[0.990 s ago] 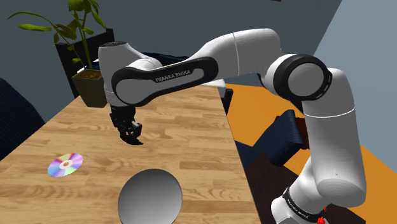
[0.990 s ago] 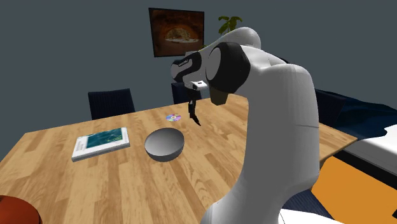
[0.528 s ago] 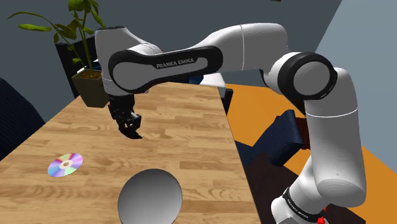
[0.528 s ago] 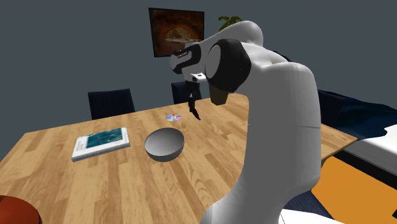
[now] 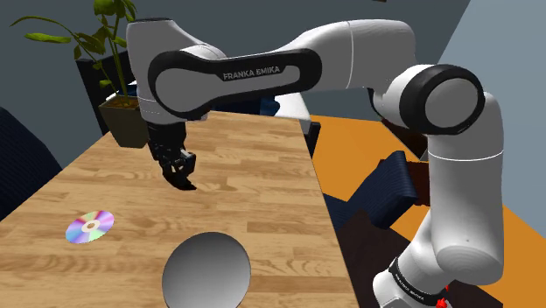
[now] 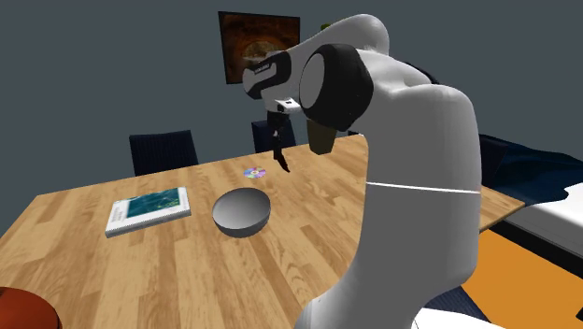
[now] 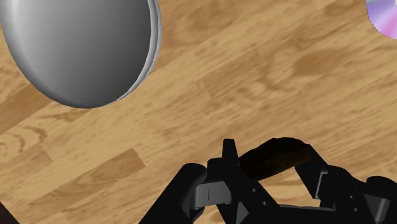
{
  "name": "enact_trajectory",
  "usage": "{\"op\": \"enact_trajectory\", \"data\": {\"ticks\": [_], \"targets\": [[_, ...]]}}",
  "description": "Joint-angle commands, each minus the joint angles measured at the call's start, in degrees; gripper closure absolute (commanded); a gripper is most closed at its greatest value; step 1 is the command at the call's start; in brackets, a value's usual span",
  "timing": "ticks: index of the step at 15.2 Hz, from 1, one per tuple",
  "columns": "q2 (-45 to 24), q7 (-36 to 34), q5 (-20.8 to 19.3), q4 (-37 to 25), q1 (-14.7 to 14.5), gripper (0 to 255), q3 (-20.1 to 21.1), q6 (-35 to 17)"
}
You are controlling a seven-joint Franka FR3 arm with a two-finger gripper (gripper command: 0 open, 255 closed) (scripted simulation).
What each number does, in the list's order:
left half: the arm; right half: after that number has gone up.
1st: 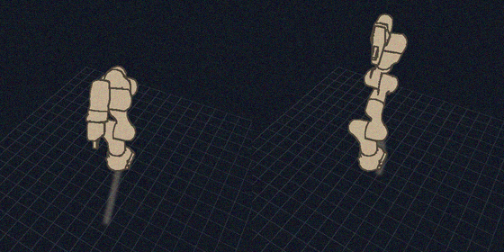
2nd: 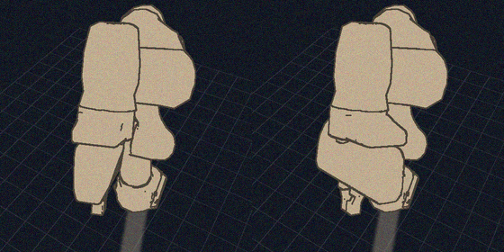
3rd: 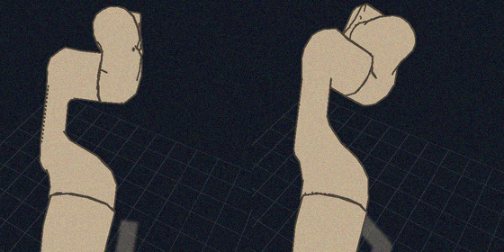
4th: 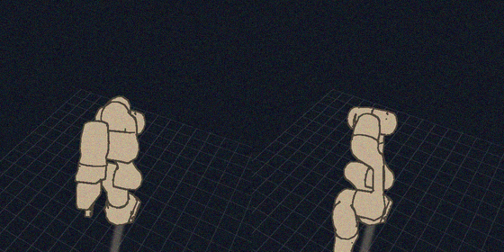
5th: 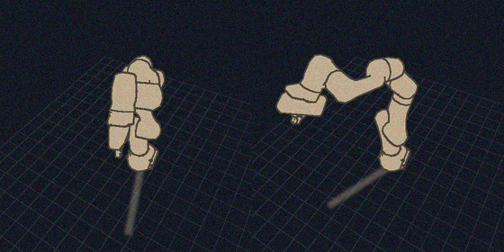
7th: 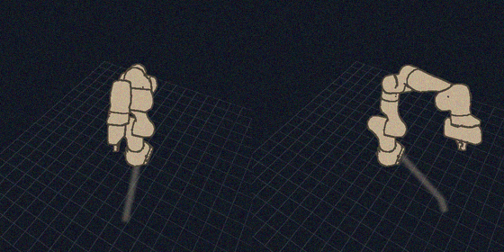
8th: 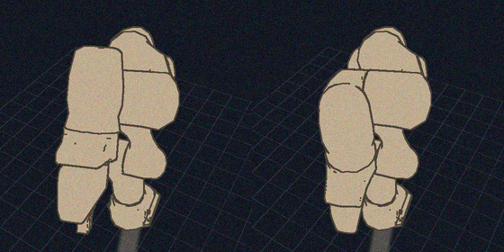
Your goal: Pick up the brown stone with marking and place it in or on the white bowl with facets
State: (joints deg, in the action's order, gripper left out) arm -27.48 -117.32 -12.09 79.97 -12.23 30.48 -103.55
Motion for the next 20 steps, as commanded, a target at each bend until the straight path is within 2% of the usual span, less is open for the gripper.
{"op": "enact_trajectory", "data": {"ticks": [1,8,15,20], "targets": [[3.4,-1.4,1.2,4.8,0.2,255,1.0,-1.6],[14.2,-5.9,6.0,18.8,-0.2,255,4.4,-6.0],[23.2,-10.5,11.1,28.3,-2.3,255,7.9,-8.2],[22.8,-11.3,10.8,31.1,-2.7,255,8.2,-11.3]]}}
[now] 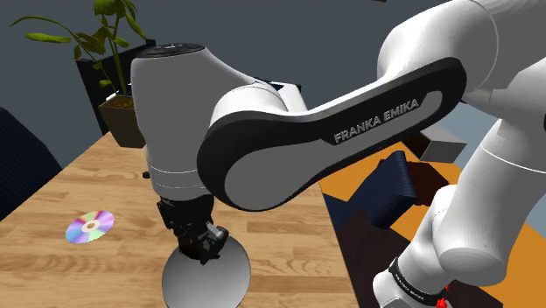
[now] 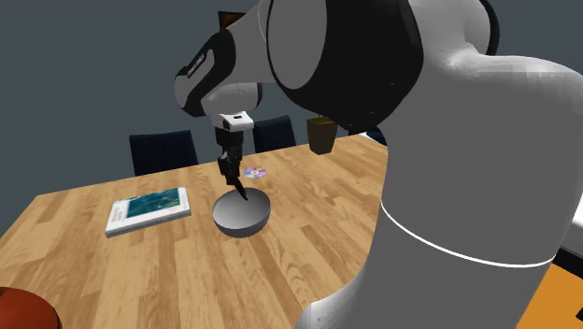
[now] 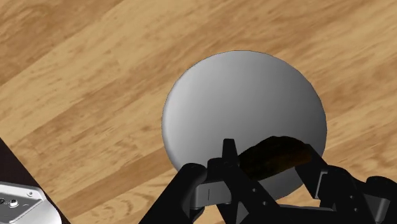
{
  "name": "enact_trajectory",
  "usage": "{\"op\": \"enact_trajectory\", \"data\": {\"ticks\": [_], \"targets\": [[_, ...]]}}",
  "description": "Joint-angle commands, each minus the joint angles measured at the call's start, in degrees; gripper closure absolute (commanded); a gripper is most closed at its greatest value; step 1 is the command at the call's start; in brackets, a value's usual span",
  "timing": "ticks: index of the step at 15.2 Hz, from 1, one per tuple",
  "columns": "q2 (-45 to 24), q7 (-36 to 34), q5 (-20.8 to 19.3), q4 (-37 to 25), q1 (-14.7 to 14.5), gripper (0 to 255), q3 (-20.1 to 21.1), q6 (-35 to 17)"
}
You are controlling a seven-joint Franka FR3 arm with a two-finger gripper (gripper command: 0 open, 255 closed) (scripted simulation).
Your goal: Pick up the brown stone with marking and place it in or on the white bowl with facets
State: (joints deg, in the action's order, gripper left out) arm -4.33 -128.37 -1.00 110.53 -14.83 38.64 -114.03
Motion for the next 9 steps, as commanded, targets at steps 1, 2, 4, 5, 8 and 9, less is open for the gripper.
{"op": "enact_trajectory", "data": {"ticks": [1,2,4,5,8,9], "targets": [[-0.6,-0.3,-0.4,1.0,-0.1,255,0.0,-1.5],[-0.9,-0.5,-0.6,1.5,-0.2,255,0.0,-2.3],[-1.5,-0.7,-1.1,2.5,-0.3,255,0.0,-3.7],[-1.8,-0.9,-1.3,3.0,-0.3,255,-0.1,-4.4],[-2.8,-1.4,-2.1,4.3,-0.5,255,-0.1,-6.6],[-3.2,-1.6,-2.4,4.7,-0.6,255,-0.2,-7.3]]}}
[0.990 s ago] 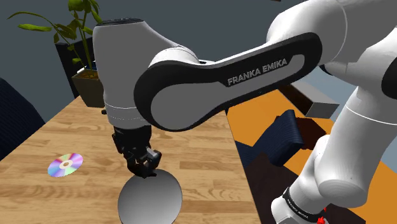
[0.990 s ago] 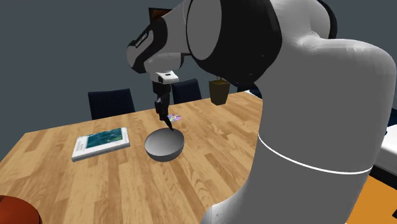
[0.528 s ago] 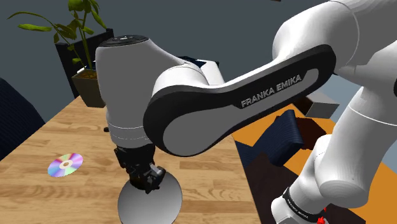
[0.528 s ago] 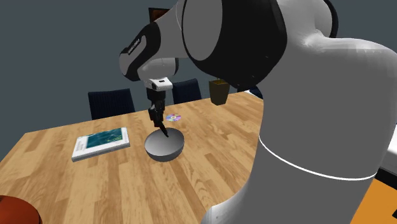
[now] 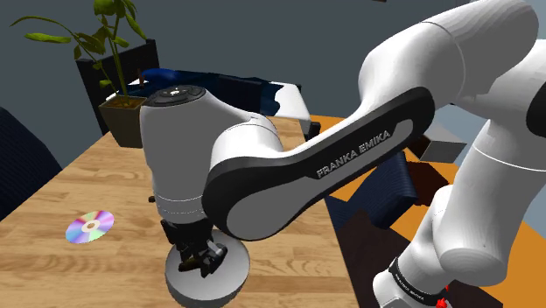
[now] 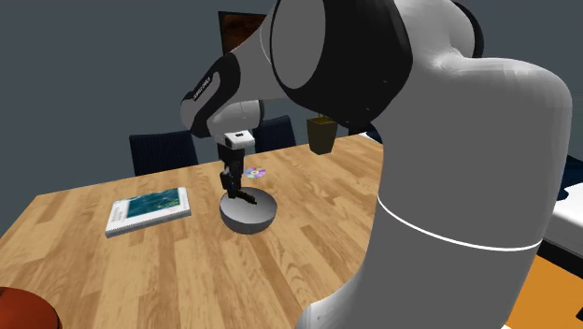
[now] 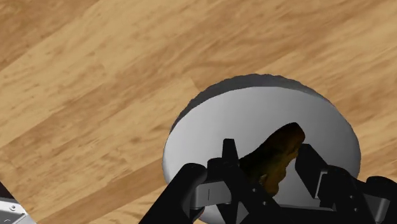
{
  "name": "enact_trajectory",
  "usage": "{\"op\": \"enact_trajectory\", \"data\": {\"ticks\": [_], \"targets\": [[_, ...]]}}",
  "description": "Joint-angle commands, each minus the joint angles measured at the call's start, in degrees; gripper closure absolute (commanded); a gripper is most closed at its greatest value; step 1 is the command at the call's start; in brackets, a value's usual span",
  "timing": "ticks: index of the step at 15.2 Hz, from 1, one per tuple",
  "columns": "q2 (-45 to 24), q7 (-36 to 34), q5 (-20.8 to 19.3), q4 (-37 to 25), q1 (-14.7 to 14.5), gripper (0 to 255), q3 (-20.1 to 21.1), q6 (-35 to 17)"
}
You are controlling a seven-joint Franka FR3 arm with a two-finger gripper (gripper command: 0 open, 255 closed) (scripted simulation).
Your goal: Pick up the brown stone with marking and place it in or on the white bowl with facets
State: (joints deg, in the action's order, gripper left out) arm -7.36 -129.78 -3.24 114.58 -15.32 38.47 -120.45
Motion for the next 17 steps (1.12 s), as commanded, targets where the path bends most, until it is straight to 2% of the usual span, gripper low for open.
{"op": "enact_trajectory", "data": {"ticks": [1,10,11,16,17], "targets": [[-0.6,-0.4,-0.5,1.1,-0.1,255,-0.1,-1.6],[-1.2,-0.7,-1.0,1.8,-0.3,255,-0.2,-2.7],[-1.2,-0.7,-1.0,1.8,-0.3,0,-0.1,-2.7],[-1.2,-0.7,-1.0,1.8,-0.3,0,-0.1,-2.7],[-0.2,-0.2,-0.2,0.8,0.0,0,0.0,-1.0]]}}
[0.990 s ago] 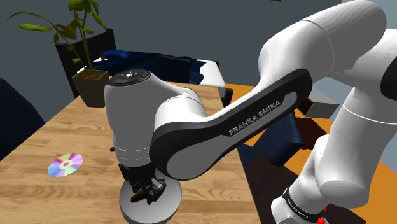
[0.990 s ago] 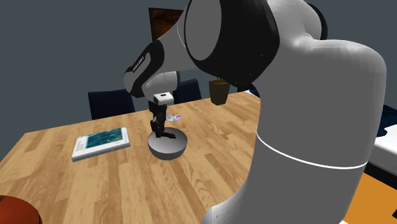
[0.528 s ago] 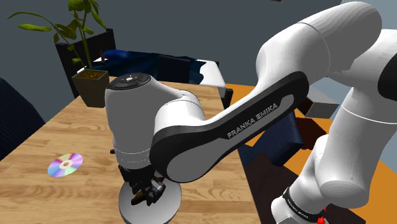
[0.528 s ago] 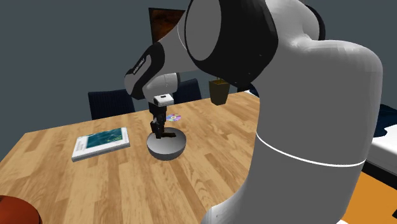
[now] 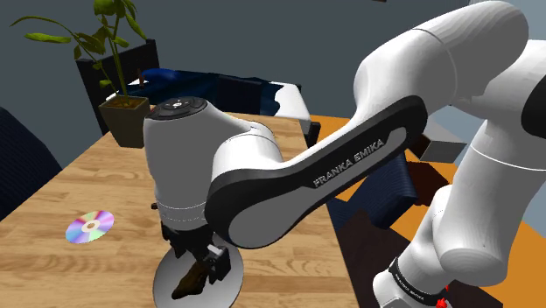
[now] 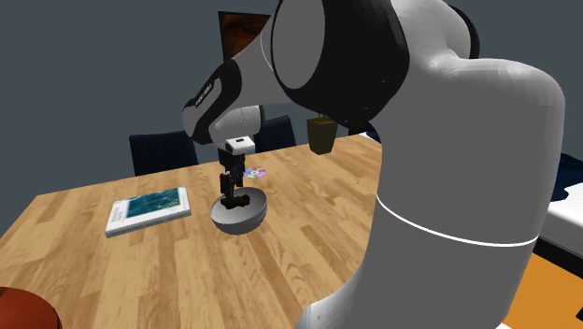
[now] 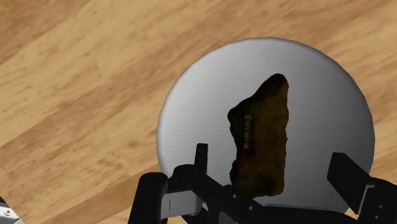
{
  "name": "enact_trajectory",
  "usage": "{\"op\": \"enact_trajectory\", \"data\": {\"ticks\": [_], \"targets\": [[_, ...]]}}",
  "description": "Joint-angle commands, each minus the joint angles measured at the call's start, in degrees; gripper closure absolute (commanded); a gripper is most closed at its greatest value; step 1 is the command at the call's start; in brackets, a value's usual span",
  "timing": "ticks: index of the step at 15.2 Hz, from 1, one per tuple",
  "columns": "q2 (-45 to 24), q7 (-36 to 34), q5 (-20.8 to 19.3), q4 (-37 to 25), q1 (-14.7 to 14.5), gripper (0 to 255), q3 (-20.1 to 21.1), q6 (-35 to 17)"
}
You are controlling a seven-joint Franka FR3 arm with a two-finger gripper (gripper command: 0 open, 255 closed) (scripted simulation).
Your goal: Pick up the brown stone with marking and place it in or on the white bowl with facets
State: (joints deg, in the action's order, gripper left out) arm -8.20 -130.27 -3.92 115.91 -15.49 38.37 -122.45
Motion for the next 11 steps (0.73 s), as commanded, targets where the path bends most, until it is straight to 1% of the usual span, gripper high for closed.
{"op": "enact_trajectory", "data": {"ticks": [1,3,11], "targets": [[1.5,0.8,1.2,-1.6,0.3,0,0.2,2.8],[2.9,1.6,2.2,-3.7,0.6,0,0.3,6.0],[2.9,1.6,2.2,-3.7,0.6,0,0.3,6.0]]}}
